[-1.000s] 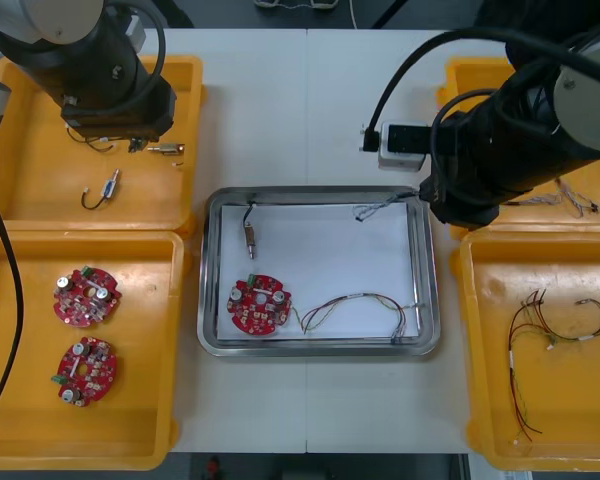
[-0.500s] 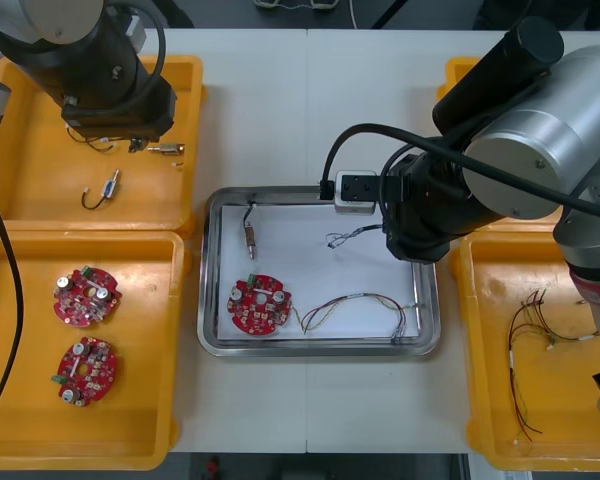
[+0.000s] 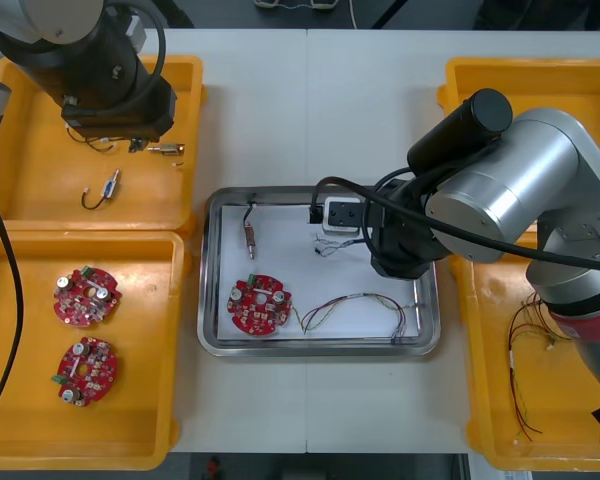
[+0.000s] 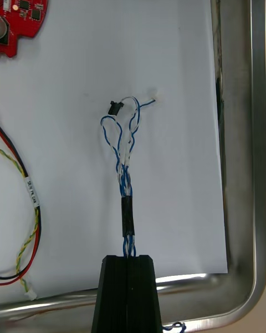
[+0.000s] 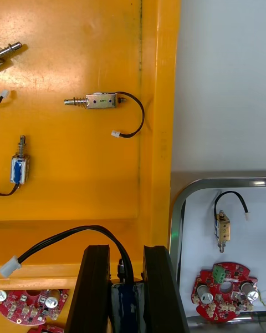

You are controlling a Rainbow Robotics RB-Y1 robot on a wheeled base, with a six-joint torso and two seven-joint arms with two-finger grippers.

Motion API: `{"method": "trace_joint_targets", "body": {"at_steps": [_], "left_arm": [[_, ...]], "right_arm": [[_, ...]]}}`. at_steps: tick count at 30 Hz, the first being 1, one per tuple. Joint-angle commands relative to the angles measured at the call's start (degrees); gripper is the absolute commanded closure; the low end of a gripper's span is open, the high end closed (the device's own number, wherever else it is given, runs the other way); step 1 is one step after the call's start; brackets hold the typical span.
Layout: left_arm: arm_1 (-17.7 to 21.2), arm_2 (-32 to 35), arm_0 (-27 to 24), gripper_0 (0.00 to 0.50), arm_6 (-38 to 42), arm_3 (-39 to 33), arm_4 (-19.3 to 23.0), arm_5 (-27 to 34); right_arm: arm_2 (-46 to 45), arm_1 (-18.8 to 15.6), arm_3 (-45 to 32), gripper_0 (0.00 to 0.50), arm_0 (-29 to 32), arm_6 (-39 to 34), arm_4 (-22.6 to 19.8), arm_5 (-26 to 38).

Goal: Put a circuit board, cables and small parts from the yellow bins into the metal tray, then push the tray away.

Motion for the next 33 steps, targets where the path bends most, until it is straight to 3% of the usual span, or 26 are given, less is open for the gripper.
{"method": "trace_joint_targets", "body": {"at_steps": [1, 8, 16, 21, 28, 29, 31, 32, 33], "left_arm": [[-0.24, 1.75, -1.61, 0.499, 5.84, -1.95, 0.45, 0.41], [-0.24, 1.75, -1.61, 0.498, 5.84, -1.95, 0.45, 0.41], [-0.24, 1.75, -1.61, 0.498, 5.84, -1.95, 0.45, 0.41], [-0.24, 1.75, -1.61, 0.498, 5.84, -1.95, 0.45, 0.41], [-0.24, 1.75, -1.61, 0.498, 5.84, -1.95, 0.36, 0.41], [-0.33, 1.84, -1.52, 0.498, 6.01, -1.95, 0.36, 0.41], [-0.24, 1.75, -1.61, 0.498, 6.01, -1.95, 0.36, 0.41], [-0.24, 1.84, -1.52, 0.498, 6.01, -1.95, 0.36, 0.41], [-0.24, 1.75, -1.52, 0.499, 6.01, -1.95, 0.45, 0.41]], "right_arm": [[1.20, 0.86, 1.84, 0.500, 0.33, 1.50, 1.17, -3.28], [3.13, 0.86, 4.48, 0.500, 0.41, 2.64, 4.86, -6.53], [4.45, 0.86, 7.99, 0.500, 0.41, 3.34, 5.21, -9.69], [7.96, 0.34, 8.43, 0.500, 0.41, 2.90, 8.73, -12.68], [8.32, 0.16, 8.78, 0.500, 0.41, 2.99, 8.81, -13.21], [8.32, 0.16, 8.69, 0.485, 0.41, 2.90, 8.73, -13.21], [8.32, 0.16, 8.78, 0.397, 0.41, 2.73, 8.90, -13.12], [8.32, 0.07, 8.69, 0.255, 0.41, 2.73, 9.25, -13.21], [8.23, 0.16, 8.78, 0.072, 0.41, 2.73, 9.43, -13.21]]}}
